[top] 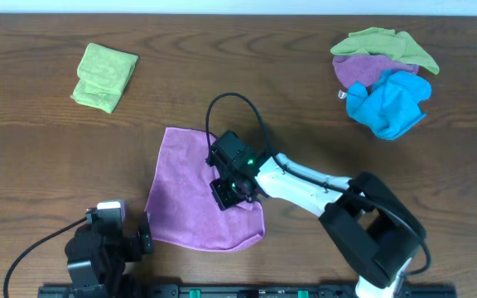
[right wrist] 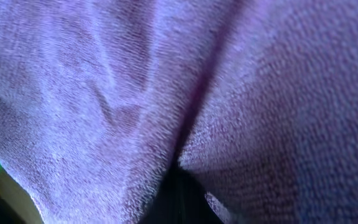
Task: Fold the cloth
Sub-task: 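Drag the purple cloth toward the table center with the right gripper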
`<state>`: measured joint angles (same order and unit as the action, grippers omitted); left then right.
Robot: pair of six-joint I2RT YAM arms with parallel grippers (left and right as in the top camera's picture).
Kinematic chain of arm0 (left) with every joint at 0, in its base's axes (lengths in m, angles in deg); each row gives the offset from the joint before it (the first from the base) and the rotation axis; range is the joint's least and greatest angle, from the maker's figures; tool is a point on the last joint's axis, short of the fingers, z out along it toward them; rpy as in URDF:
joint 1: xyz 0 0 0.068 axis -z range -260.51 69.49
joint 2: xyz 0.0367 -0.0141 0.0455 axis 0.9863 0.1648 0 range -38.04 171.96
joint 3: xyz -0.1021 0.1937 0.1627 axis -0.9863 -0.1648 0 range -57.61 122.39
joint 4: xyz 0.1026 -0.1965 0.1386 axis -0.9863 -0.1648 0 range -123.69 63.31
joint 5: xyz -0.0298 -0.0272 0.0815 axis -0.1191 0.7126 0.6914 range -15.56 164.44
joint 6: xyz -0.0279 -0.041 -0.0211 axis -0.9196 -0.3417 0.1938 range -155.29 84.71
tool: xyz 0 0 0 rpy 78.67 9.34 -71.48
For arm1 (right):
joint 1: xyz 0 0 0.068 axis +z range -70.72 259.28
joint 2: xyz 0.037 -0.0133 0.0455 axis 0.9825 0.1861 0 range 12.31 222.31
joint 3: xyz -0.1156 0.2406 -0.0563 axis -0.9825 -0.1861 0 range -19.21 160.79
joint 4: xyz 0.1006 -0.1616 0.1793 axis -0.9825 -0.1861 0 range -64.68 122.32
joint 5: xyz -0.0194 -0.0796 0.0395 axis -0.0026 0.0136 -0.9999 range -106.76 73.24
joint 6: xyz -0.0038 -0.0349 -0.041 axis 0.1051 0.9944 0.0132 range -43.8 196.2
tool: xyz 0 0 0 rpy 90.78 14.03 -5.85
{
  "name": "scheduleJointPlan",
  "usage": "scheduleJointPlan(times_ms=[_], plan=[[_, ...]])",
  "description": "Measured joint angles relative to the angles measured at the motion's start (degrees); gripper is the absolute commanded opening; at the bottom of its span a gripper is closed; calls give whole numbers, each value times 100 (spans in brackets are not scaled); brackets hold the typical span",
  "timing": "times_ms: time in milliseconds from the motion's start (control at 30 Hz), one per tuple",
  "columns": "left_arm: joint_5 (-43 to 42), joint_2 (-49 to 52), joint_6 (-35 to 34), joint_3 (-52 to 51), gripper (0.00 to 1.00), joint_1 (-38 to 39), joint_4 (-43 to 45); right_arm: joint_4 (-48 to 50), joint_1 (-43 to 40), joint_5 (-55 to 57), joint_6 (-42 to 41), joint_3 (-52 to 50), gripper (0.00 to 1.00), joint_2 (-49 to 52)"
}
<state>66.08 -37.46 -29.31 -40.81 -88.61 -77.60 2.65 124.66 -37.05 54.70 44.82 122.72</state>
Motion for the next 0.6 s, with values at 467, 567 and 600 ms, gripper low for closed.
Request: scheduleJointPlan(times_ms=[467,567,600], plan=[[0,0,0,0,95,0,0,-756,-1003,-404,437,304,1,-1410],[0,0,0,0,95,0,0,-1246,-1263,-385,538,363,1,-1864],[0,0,0,0,95,0,0,-1394,-1364,-387,553,363,1,-1928]])
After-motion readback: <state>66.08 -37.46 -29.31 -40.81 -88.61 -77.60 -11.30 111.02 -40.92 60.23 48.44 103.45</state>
